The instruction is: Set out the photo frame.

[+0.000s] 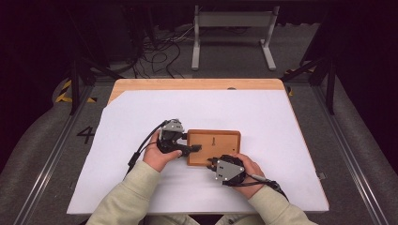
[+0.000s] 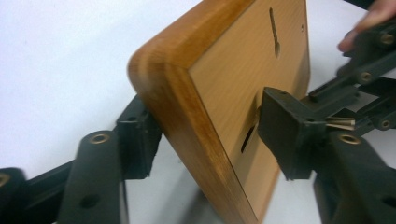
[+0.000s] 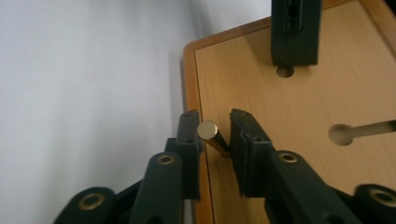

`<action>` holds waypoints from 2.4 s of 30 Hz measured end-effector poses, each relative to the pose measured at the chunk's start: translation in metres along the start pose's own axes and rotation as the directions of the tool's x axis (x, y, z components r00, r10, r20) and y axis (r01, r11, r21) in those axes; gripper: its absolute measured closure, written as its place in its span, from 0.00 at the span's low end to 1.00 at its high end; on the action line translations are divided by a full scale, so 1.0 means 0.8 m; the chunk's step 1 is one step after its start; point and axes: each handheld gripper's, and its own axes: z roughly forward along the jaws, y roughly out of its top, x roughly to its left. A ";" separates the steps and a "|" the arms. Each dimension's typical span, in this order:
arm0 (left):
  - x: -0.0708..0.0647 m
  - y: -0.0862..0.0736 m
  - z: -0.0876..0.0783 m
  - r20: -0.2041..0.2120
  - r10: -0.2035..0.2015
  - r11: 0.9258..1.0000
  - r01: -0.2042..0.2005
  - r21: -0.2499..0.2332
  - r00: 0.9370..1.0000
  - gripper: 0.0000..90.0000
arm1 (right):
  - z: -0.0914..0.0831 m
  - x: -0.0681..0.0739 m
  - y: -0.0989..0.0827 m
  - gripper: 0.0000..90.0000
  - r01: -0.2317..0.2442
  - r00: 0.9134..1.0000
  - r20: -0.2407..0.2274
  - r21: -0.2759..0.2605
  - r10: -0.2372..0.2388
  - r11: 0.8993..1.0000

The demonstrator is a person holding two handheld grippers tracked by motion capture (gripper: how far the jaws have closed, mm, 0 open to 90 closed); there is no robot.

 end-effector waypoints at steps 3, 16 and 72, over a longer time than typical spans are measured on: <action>-0.007 0.001 -0.003 -0.014 0.046 0.999 -0.046 0.005 0.999 0.50 | -0.006 0.000 -0.001 0.76 -0.017 1.000 -0.024 0.001 0.017 1.000; -0.027 -0.001 -0.016 -0.013 0.137 0.991 -0.137 -0.002 0.990 0.59 | -0.072 -0.014 -0.003 0.60 -0.198 0.980 -0.048 -0.126 0.194 0.972; -0.070 -0.037 -0.102 0.060 0.169 0.982 -0.162 -0.101 0.984 0.49 | -0.143 -0.033 -0.087 0.97 -0.582 0.813 -0.014 -0.014 0.582 0.813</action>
